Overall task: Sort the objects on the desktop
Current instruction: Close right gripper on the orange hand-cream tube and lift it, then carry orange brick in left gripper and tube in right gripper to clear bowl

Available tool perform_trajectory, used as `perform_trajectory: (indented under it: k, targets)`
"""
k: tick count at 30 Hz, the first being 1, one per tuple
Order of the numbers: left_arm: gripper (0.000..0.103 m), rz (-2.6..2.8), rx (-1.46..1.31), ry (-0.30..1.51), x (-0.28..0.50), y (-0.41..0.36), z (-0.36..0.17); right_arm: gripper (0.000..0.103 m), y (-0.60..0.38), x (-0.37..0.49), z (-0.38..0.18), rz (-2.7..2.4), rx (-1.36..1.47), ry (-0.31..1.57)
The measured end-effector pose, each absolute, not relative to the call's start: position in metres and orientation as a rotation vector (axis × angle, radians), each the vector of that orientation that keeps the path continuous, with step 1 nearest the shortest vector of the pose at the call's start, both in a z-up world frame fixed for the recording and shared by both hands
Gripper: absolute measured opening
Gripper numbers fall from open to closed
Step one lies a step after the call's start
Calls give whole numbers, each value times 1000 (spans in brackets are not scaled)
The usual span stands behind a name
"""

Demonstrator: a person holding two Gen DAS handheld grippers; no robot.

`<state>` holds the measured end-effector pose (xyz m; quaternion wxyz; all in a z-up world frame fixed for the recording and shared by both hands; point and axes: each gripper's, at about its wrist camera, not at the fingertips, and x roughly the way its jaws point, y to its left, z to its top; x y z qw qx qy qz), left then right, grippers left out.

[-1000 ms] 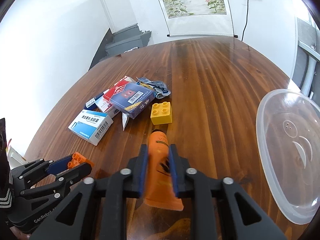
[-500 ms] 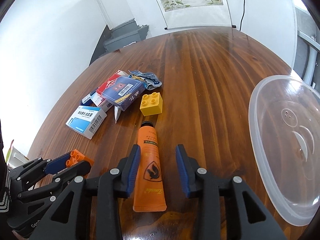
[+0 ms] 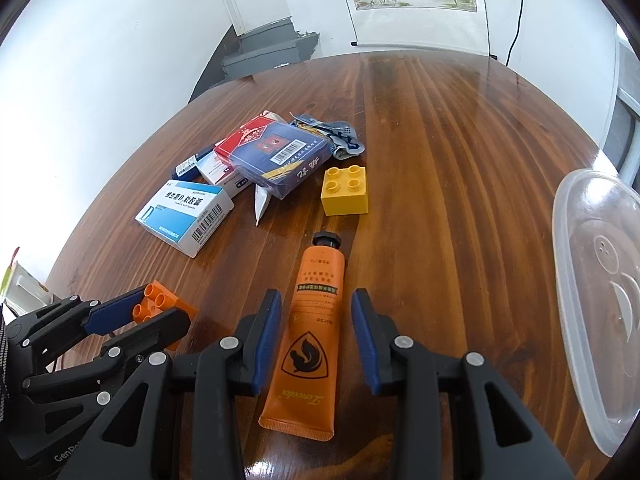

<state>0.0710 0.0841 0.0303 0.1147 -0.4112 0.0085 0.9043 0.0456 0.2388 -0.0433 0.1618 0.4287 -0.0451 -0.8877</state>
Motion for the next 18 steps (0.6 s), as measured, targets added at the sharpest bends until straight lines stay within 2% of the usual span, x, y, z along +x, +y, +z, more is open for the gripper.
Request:
perform_trajectory:
  k: [6, 10, 18]
  targets:
    - [35, 2646, -1212, 16, 70, 81, 29, 40, 229, 44, -46, -2560, 1239, -49]
    - [35, 2646, -1211, 17, 69, 81, 29, 32, 222, 46, -47, -2599, 1230, 37]
    - [35, 2646, -1195, 40, 68, 89, 36, 30, 234, 48, -41, -2619, 1193, -36]
